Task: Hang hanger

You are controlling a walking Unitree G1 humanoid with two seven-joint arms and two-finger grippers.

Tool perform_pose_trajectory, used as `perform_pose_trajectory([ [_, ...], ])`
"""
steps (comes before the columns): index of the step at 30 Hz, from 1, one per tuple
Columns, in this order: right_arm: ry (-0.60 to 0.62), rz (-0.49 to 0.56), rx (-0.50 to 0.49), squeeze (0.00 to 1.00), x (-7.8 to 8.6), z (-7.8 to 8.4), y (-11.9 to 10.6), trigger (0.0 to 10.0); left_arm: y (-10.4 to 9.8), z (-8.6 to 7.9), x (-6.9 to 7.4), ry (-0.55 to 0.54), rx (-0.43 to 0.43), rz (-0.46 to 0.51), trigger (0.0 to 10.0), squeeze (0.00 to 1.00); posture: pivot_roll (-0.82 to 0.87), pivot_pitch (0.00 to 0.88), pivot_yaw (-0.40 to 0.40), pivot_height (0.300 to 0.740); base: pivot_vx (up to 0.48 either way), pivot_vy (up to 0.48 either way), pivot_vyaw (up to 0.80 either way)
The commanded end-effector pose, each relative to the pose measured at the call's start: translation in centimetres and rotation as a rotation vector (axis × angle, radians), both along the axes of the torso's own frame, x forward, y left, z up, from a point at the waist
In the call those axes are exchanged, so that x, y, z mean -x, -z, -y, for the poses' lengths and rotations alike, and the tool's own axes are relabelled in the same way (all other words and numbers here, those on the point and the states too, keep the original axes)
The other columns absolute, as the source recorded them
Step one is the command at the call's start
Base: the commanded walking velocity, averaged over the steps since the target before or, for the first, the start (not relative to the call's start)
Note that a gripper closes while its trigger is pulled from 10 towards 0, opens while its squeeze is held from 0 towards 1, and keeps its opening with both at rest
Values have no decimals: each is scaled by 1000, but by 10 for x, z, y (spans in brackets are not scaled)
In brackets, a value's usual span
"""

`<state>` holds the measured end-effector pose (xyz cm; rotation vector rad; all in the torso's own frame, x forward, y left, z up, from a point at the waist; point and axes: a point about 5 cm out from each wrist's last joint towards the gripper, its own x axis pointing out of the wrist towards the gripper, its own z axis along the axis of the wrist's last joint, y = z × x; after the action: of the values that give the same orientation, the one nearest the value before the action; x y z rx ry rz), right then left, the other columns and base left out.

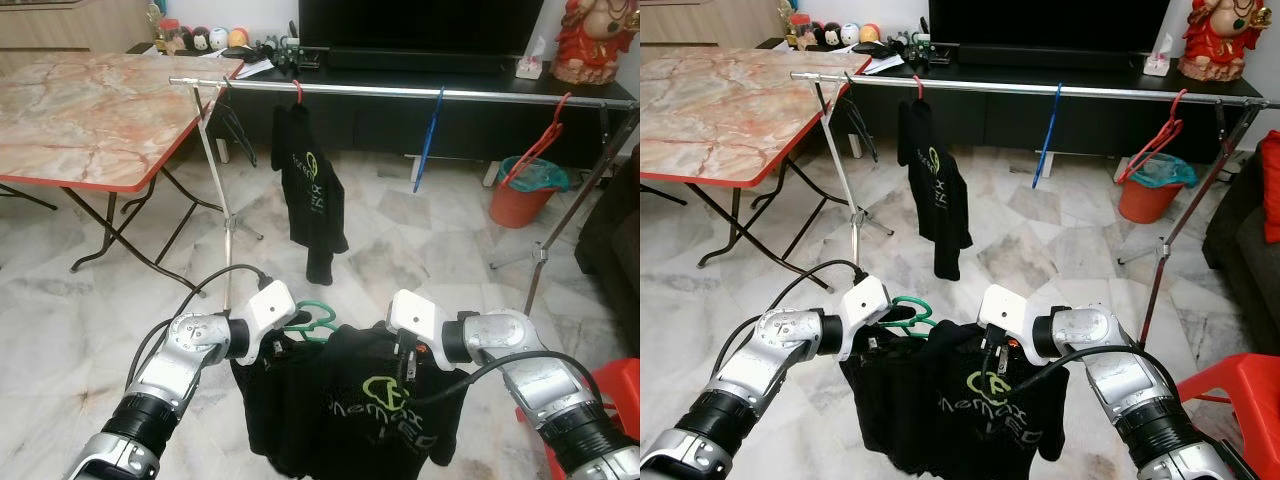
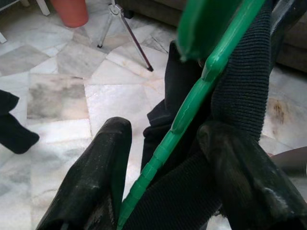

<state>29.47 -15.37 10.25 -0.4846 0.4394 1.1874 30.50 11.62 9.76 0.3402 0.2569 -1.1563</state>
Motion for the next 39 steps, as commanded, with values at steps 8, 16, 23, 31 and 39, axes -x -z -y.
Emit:
perform_pose_trajectory([
  [8, -25, 31, -13, 0, -1, -4, -8, 10000, 1, 0, 3, 17, -11, -11, 0, 0, -108, 0, 12, 740, 0, 0, 0],
  [16, -26, 32, -16, 0, -1, -5, -8, 10000, 1, 0, 4, 23, -6, -19, 0, 0, -109, 0, 11, 740, 0, 0, 0],
  [23, -27, 31, -15, 0, -1, -5, -8, 10000, 0, 1, 4, 22, 5, -24, 0, 0, -109, 0, 11, 740, 0, 0, 0],
  [31, -27, 31, -14, 0, -1, -5, -7, 10000, 0, 1, 5, 28, 11, -31, 0, 0, -108, 0, 11, 740, 0, 0, 0],
  [39, -27, 27, -16, 0, 0, -5, -7, 10000, 0, 1, 5, 38, 11, -37, 0, 0, -108, 0, 11, 740, 0, 0, 0],
])
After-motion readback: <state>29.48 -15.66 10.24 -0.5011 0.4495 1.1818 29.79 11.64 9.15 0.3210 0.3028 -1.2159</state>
